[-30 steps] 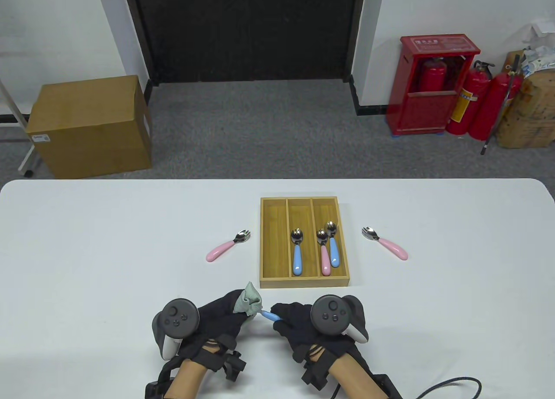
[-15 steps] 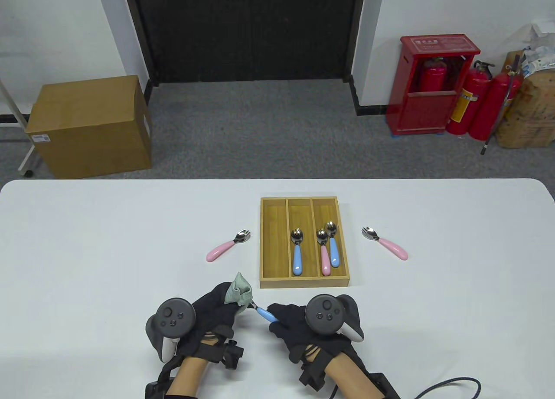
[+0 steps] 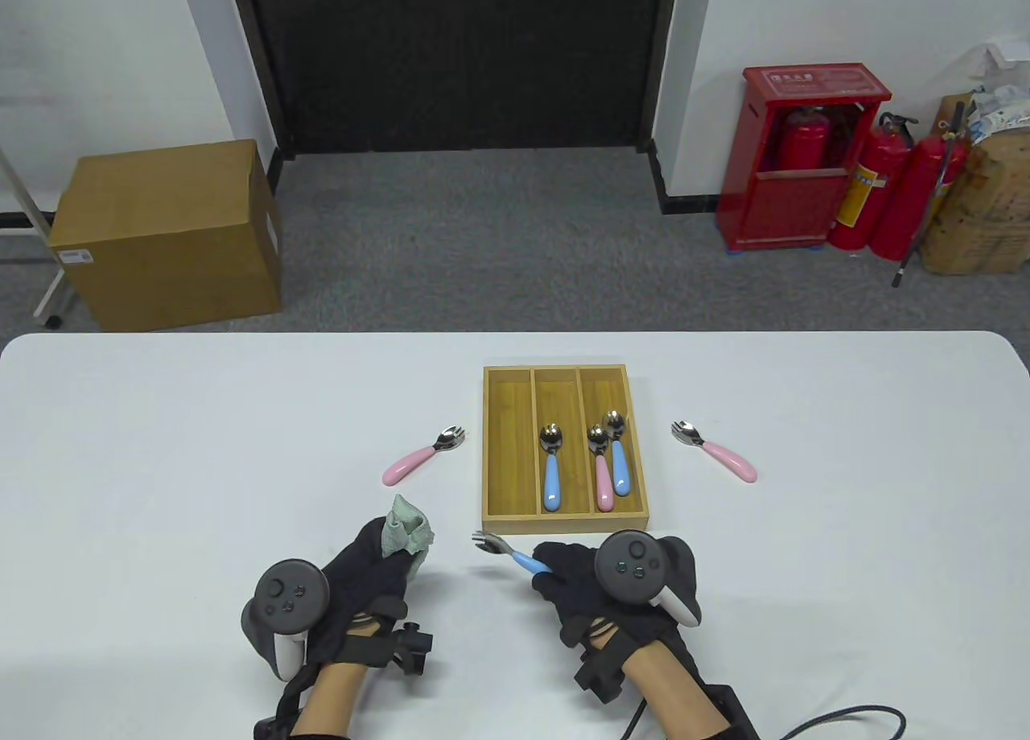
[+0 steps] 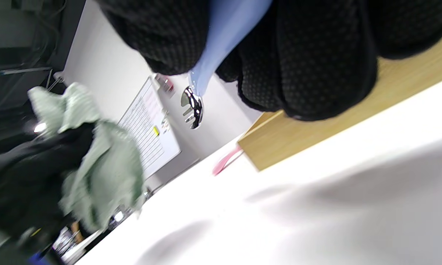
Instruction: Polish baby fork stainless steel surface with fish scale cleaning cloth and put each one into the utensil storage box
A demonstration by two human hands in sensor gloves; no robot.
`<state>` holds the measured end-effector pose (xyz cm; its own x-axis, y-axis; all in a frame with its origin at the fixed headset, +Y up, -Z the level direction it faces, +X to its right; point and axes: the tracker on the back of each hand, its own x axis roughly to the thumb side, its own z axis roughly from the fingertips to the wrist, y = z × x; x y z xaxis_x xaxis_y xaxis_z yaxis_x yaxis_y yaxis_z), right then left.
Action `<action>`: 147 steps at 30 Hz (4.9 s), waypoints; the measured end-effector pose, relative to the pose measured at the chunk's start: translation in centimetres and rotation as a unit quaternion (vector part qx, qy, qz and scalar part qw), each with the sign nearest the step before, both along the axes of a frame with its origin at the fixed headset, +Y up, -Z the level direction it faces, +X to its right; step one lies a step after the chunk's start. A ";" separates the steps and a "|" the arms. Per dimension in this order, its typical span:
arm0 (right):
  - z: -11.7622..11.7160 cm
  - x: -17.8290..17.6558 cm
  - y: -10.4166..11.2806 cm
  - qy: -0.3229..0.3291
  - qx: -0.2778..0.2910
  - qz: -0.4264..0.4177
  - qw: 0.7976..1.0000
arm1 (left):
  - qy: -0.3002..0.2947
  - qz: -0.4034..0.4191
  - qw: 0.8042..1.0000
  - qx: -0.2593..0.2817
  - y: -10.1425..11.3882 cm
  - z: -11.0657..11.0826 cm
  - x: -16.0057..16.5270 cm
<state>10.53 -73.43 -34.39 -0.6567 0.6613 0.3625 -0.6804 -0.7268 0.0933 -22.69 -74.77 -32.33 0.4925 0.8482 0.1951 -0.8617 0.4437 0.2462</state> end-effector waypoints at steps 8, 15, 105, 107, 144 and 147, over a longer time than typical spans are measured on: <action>-1.7 4.1 0.7 -0.124 0.008 -0.084 0.989 | -0.025 -0.002 1.000 0.012 0.7 0.2 0.9; -5.4 5.5 1.7 -0.233 0.015 0.024 0.972 | -0.039 -0.004 0.999 0.012 0.7 0.1 1.1; 0.0 -3.4 3.6 0.015 -0.068 -0.244 0.967 | -0.259 0.370 0.888 -0.082 -3.0 -1.0 3.2; 0.6 -4.7 2.9 0.033 -0.072 -0.214 0.974 | -0.268 0.378 0.882 -0.085 -3.0 -1.0 3.5; 1.1 -4.8 2.1 0.044 -0.003 -0.071 0.997 | -0.121 0.153 0.981 -0.014 0.4 0.0 3.0; 1.0 -4.2 2.5 0.033 0.031 -0.068 0.997 | -0.140 0.013 0.990 0.000 1.3 0.0 3.6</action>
